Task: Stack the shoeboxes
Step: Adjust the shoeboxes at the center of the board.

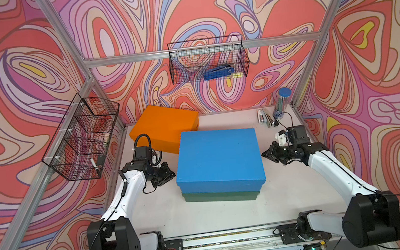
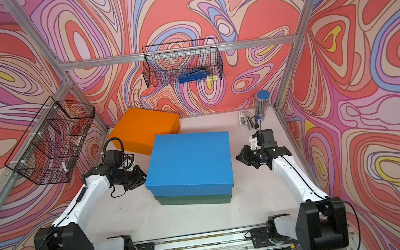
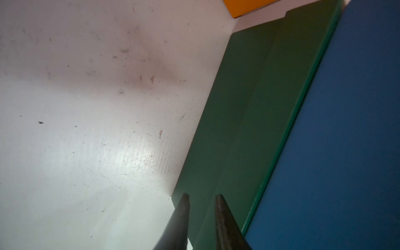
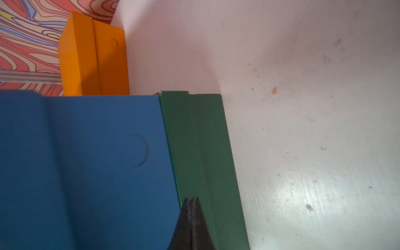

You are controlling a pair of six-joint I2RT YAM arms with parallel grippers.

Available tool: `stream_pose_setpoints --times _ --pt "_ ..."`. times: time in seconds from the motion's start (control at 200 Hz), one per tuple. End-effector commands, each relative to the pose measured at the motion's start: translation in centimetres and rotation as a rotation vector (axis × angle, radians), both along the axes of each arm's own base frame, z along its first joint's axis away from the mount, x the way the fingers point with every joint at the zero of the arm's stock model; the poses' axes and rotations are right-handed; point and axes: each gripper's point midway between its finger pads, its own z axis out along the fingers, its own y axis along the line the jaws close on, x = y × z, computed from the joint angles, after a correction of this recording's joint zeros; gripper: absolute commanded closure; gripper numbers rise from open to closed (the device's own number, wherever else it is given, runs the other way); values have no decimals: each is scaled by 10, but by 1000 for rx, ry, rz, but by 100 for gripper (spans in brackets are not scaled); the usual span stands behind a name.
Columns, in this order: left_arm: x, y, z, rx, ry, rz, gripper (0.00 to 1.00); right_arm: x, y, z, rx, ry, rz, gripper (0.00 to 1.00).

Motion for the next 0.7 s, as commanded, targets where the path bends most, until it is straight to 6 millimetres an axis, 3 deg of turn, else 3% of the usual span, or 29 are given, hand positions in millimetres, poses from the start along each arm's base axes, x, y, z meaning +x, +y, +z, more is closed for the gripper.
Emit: stream_pose_setpoints --times 0.0,0.195,0.346,0.691 --pt "1 -8 -11 -69 20 38 80 12 10 -4 96 -41 0 100" --pt "-8 -25 -25 -105 52 10 83 12 20 -25 174 -12 17 100" --pt "-17 -39 -34 -115 73 -17 84 14 25 -23 203 -30 41 100" --pt "-30 -55 -35 -130 54 -40 85 12 31 -26 244 -30 69 100"
